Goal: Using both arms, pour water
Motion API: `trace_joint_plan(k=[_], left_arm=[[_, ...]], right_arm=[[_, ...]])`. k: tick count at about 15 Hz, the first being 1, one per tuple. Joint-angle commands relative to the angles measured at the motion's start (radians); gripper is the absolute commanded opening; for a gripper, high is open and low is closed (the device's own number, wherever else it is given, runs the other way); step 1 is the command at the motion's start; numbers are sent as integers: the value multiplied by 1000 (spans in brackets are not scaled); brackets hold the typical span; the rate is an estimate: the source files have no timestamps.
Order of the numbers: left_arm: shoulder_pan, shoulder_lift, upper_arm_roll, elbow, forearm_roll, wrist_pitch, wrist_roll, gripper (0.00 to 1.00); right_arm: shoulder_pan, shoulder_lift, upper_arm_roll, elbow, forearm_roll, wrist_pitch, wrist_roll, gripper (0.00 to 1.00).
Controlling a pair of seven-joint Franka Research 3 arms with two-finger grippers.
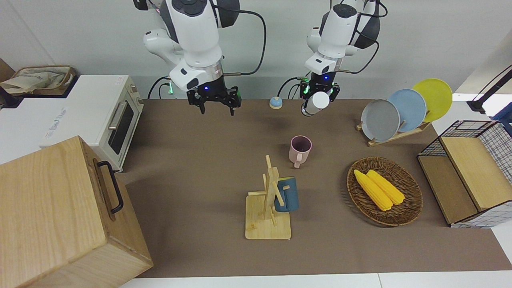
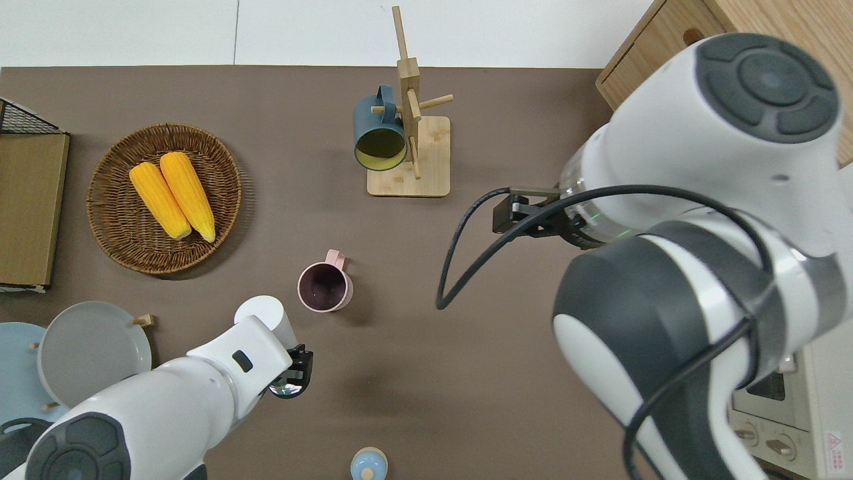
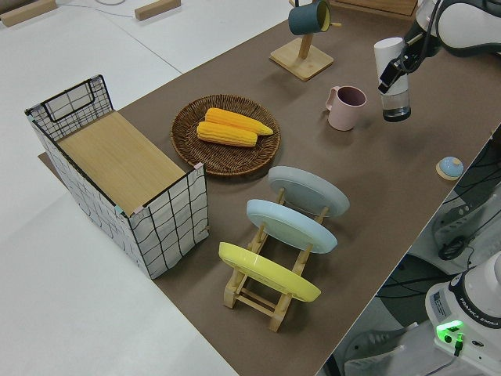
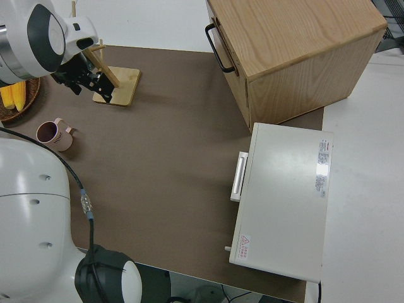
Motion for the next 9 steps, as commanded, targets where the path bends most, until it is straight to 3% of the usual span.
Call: trace_joint_plan(k=[1, 4, 9], left_arm=[[-34, -26, 5, -27, -35, -1, -9, 0], [-48, 2, 4, -36, -38, 4, -2, 0], [-48, 92, 4, 5, -39, 5, -6, 0]], right_arm=[[-131, -72, 16, -63, -20, -15, -148, 985], [-229, -115, 16, -99, -23, -17, -266, 985], [-325, -134, 16, -109, -29, -52, -403, 985]])
